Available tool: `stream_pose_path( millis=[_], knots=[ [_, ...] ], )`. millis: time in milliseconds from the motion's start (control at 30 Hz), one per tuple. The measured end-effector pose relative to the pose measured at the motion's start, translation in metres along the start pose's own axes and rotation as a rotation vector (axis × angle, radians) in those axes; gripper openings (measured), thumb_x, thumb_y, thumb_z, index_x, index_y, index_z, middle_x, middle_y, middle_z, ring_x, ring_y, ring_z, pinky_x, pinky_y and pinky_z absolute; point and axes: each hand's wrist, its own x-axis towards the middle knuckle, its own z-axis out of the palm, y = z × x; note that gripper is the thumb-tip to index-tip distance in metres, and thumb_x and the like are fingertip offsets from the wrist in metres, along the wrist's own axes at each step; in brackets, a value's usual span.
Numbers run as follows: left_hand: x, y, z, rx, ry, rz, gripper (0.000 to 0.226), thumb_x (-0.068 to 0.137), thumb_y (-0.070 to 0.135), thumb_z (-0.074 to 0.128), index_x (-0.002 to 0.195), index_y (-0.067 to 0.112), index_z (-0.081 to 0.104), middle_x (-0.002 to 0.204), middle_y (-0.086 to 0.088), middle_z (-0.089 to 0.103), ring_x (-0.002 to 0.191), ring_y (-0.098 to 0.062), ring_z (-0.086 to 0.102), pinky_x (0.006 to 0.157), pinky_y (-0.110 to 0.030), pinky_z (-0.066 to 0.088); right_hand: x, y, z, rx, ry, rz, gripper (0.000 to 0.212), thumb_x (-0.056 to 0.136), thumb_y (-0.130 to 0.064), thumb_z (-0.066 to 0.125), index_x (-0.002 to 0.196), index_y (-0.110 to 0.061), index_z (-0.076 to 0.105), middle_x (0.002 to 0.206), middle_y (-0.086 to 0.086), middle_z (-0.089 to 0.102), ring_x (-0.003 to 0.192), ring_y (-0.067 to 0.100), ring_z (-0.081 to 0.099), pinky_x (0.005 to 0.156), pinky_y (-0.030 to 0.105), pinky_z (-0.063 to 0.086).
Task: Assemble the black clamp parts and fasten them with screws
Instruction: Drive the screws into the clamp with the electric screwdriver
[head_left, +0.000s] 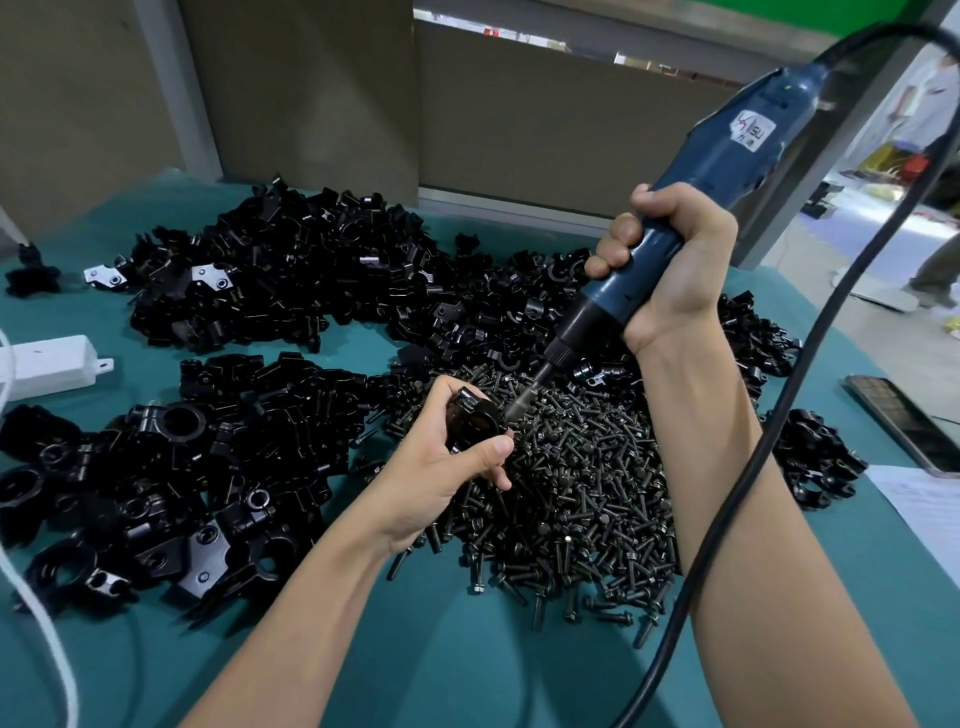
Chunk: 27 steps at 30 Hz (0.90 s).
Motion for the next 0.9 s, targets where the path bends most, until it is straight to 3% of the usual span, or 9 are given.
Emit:
stream_pose_path(
  millis=[200, 667, 900],
  knots=[
    [-0.0007, 0.0000, -0.0023, -0.028, -0.008, -0.013, 0.044, 0.083, 0.019, 0.077, 0.112, 0.013, 0.045, 0.090, 0.005, 0.069, 0.069, -0.017, 0.064, 0.093, -0.040, 0.045, -0.0002, 0.0016, 0.0006, 0.008, -0.002, -0.004, 0.010, 0.066, -0.011, 0.054, 0.070, -0.015, 0.046, 0.052, -0.001, 0.041, 0.041, 0.013, 0.036, 0.045, 0.022, 0.037],
    [-0.0005, 0.0008, -0.0011, -0.058, -0.006, 0.002, 0.044, 0.080, 0.018, 0.074, 0.112, 0.010, 0.045, 0.089, 0.002, 0.068, 0.068, -0.016, 0.062, 0.076, -0.025, 0.053, 0.0009, 0.0032, 0.0016, -0.001, 0.002, 0.002, 0.010, 0.066, -0.010, 0.054, 0.070, -0.015, 0.046, 0.052, -0.001, 0.040, 0.041, 0.013, 0.035, 0.045, 0.022, 0.037],
    [-0.0001, 0.0010, -0.0031, -0.060, 0.003, -0.004, 0.046, 0.078, 0.021, 0.076, 0.111, 0.014, 0.045, 0.089, 0.004, 0.069, 0.068, -0.015, 0.063, 0.084, -0.031, 0.049, 0.0019, 0.0059, 0.0042, -0.008, -0.001, 0.003, 0.011, 0.065, -0.010, 0.054, 0.071, -0.015, 0.046, 0.052, -0.002, 0.041, 0.041, 0.013, 0.035, 0.045, 0.022, 0.037]
  ],
)
